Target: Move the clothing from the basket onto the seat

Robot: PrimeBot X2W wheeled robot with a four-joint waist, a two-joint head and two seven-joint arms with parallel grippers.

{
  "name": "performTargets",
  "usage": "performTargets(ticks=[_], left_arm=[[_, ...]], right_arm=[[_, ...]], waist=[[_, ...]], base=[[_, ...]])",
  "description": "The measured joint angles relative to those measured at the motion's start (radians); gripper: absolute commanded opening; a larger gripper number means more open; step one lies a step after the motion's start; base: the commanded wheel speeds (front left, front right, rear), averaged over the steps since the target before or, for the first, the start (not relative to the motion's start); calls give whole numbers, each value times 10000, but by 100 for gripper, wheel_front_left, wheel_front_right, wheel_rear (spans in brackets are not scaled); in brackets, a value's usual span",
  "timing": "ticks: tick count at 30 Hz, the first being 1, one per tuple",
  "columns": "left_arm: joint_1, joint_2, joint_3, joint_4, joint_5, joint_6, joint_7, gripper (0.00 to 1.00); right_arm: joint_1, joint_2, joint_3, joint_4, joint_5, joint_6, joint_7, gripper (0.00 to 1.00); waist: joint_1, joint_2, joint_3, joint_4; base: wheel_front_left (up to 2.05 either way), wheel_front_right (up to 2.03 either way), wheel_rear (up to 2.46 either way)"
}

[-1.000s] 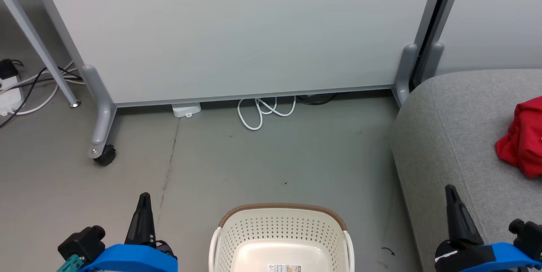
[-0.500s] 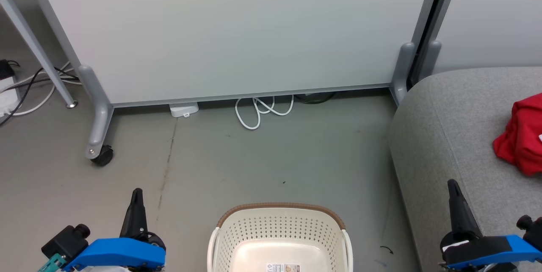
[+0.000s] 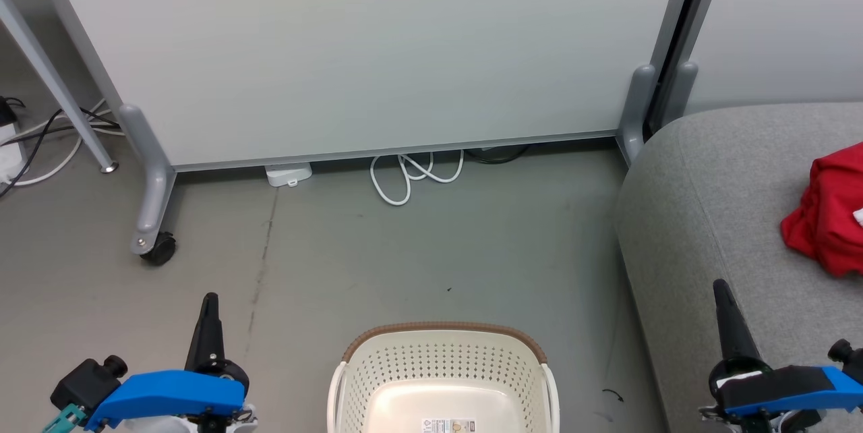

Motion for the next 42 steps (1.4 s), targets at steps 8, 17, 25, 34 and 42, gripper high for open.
performTargets(ticks=[8, 17, 25, 34, 42], left_arm=[[-66, -6, 123, -59, -899, -63, 226, 0], [-158, -12, 288, -117, -1801, -84, 449, 0], [-215, -12, 401, -165, -2566, -109, 656, 0], [-292, -15, 537, -219, -3448, -161, 876, 0], [-370, -17, 658, -257, -4098, -178, 1049, 0]], right_arm=[[-72, 0, -31, 44, 882, 0, 259, 0], [-221, -2, -71, 84, 1852, 0, 510, 0], [-294, -2, -104, 121, 2623, 0, 704, 0], [-416, -4, -142, 155, 3524, 0, 951, 0], [-500, -6, -165, 190, 4194, 0, 1104, 0]], waist=[[0, 0, 15, -44], [0, 0, 31, -92], [0, 0, 45, -136], [0, 0, 63, -190], [0, 0, 78, -233]], base=[[0, 0, 0], [0, 0, 0], [0, 0, 0], [0, 0, 0], [0, 0, 0]])
